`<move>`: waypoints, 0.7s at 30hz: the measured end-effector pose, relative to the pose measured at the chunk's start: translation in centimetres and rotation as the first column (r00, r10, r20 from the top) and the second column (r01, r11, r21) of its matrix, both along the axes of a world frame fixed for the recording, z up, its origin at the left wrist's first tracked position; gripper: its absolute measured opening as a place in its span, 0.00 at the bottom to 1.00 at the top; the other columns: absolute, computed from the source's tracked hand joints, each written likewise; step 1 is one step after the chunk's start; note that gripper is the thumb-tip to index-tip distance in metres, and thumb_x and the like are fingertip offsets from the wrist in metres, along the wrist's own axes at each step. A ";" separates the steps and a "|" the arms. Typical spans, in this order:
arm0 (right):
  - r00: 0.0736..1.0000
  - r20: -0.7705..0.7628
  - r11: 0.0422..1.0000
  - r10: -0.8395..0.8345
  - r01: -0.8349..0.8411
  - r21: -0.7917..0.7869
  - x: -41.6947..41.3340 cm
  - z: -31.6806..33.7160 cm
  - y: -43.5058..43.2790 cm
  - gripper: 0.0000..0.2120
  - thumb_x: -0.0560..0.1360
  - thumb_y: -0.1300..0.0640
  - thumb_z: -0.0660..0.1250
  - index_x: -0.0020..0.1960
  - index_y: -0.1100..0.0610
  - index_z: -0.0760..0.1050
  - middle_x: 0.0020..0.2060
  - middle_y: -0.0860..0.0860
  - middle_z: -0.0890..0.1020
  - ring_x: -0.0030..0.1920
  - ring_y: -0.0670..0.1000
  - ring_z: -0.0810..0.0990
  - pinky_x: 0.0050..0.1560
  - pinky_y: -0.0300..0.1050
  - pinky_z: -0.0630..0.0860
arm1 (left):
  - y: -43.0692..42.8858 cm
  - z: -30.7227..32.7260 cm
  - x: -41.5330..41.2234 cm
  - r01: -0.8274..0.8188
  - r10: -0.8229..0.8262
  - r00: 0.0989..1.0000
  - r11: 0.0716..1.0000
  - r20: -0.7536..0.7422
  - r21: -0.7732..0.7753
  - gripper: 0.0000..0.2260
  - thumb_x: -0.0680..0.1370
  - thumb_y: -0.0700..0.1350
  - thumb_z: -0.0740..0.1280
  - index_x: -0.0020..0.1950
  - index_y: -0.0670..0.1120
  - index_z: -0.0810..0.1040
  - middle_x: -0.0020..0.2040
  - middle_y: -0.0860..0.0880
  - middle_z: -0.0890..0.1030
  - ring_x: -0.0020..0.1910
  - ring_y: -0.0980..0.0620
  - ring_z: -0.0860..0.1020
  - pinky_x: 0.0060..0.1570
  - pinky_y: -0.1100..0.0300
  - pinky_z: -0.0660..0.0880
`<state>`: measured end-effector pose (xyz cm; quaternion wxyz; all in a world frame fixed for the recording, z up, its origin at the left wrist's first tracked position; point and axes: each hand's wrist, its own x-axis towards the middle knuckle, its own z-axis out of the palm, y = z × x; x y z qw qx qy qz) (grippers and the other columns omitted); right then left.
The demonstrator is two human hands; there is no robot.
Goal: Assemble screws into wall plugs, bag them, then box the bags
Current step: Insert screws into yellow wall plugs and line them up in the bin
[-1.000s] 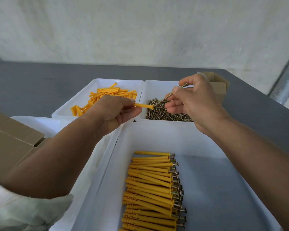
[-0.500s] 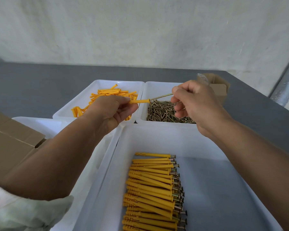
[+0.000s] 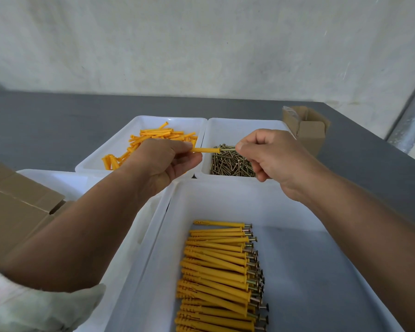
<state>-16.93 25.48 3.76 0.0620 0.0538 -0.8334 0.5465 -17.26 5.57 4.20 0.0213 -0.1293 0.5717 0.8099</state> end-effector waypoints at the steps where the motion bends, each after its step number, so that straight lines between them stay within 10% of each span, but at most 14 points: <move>1: 1.000 0.005 1.000 0.014 -0.014 0.006 0.0 0.0 0.0 0.06 0.76 0.54 0.70 0.40 0.51 0.80 0.24 0.45 0.75 0.24 0.43 0.73 0.29 0.40 0.72 | 0.1 0.0 0.1 0.007 -0.007 1.000 1.000 -0.003 -0.002 0.02 0.77 0.31 0.66 0.44 0.35 0.77 0.34 0.42 0.81 0.30 0.49 0.83 0.30 0.60 0.80; 21: 0.973 0.138 0.934 0.185 -0.218 0.284 1.4 0.4 -0.3 0.03 0.76 0.53 0.70 0.45 0.50 0.81 0.34 0.48 0.83 0.28 0.42 0.79 0.30 0.36 0.75 | 0.5 -0.3 0.5 0.176 -0.200 0.975 0.960 -0.094 -0.219 0.05 0.77 0.34 0.68 0.46 0.39 0.72 0.30 0.45 0.81 0.32 0.49 0.84 0.31 0.60 0.80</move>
